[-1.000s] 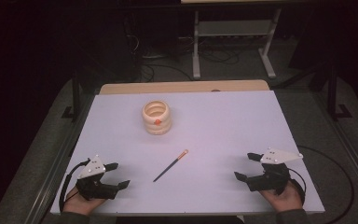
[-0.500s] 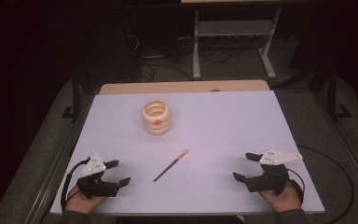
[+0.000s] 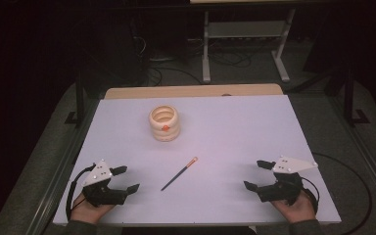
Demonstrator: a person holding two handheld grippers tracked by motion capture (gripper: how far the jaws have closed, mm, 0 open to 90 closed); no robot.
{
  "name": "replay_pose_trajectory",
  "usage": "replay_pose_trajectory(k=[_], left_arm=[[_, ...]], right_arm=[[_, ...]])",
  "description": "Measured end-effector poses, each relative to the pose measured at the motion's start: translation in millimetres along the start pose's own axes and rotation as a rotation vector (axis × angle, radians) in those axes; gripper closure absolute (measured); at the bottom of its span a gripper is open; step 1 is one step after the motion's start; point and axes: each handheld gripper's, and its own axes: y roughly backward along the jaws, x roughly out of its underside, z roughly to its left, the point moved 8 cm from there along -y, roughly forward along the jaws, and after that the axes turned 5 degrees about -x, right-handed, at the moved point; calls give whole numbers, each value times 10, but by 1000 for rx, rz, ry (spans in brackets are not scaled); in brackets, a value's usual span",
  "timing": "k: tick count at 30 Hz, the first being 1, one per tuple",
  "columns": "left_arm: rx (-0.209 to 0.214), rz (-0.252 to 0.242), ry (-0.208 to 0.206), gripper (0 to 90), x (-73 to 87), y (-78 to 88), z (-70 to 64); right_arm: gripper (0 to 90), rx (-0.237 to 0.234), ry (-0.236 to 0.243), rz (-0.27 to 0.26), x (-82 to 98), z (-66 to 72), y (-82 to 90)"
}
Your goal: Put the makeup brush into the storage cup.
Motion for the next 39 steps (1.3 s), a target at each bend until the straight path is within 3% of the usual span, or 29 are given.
replay_pose_trajectory(k=[6, 13, 18, 25, 32, 39], left_arm=[[8, 10, -13, 231, -69, -18, -49], [46, 34, -46, 249, -193, -37, -136], [59, 44, -33, 249, -244, -67, -162], [63, 54, -68, 266, -300, -121, -192], [113, 96, -70, 255, -362, -249, -288], [117, 123, -82, 265, -447, -348, -331]], right_arm=[[139, 2, -6, -2, 2, -7, 10], [139, 2, -7, -5, -5, -6, 15], [139, 3, -7, -6, -4, -13, 17], [140, 2, -4, -4, -9, -7, 16], [140, 3, -7, 3, -3, -5, 14], [142, 10, -3, 4, -7, -20, 21]])
